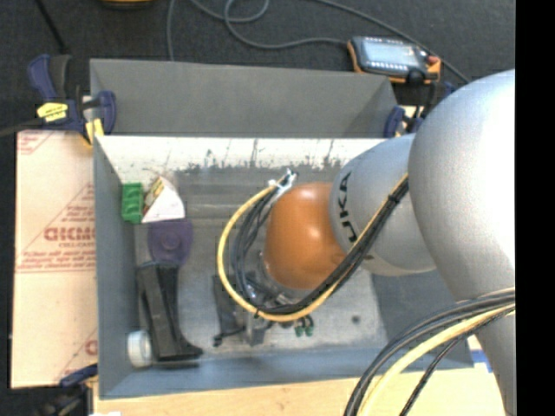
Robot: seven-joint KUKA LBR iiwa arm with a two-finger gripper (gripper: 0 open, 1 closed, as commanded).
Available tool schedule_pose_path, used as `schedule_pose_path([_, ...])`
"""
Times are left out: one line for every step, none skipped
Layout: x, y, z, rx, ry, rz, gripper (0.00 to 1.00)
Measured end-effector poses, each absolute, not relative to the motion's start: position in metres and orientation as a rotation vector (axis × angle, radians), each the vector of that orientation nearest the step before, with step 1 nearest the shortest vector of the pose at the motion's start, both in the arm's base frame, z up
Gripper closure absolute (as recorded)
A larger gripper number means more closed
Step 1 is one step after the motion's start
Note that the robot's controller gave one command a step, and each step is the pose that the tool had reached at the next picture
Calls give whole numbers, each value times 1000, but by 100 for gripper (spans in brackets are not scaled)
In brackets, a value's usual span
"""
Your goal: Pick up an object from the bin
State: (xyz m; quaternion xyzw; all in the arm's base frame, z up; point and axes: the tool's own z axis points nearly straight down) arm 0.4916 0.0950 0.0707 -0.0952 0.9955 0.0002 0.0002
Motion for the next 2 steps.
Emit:
schedule_pose_path([492, 95, 71, -299, 3127, 1, 100])
schedule_pose_path([490, 95, 77, -299, 3132, -1, 100])
